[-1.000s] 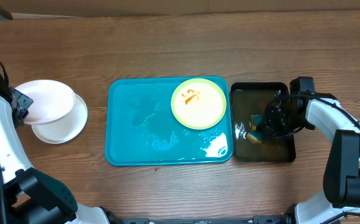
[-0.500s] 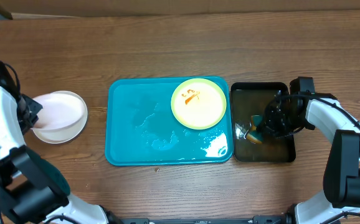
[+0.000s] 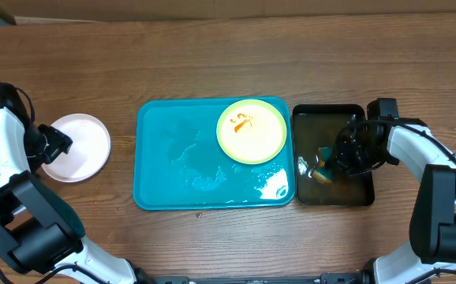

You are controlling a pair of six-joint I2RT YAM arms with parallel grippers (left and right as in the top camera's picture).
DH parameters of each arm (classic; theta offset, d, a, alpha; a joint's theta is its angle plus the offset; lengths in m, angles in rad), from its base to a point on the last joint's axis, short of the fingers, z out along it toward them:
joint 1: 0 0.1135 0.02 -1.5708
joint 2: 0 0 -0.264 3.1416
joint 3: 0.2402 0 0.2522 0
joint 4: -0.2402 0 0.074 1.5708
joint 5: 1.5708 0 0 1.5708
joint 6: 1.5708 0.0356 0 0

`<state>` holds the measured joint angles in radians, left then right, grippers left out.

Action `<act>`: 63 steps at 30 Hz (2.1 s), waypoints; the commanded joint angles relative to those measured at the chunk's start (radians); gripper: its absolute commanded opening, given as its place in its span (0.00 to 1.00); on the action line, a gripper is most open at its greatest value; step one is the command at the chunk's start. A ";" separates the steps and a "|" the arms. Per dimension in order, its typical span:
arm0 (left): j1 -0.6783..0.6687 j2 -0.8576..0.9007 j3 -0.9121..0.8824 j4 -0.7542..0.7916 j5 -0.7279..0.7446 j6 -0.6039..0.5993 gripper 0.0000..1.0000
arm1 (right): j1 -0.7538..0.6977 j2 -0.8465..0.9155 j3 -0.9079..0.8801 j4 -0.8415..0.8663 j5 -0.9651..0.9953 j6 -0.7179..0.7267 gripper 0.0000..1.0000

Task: Clean dirty plates on tray and stack at the side
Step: 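Lower the white plate onto the cleaned plate and release, then move left gripper to the yellow-green plate rim and grip it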

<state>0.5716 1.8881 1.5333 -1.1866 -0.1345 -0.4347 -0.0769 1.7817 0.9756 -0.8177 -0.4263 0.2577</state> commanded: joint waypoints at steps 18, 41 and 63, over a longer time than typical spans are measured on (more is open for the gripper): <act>-0.599 -0.134 0.050 0.001 0.563 0.439 0.89 | 0.059 -0.019 0.216 -0.219 0.247 -0.128 0.04; -0.861 0.190 0.050 0.139 0.554 0.349 0.83 | 0.164 0.014 0.045 -0.028 0.291 -0.098 0.11; -0.828 0.290 0.050 0.063 0.377 0.194 0.14 | 0.164 0.014 0.045 -0.033 0.291 -0.098 0.11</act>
<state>-0.3008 2.1666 1.5829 -1.1145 0.3286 -0.2153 0.0856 1.7870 1.0439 -0.8433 -0.1490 0.1570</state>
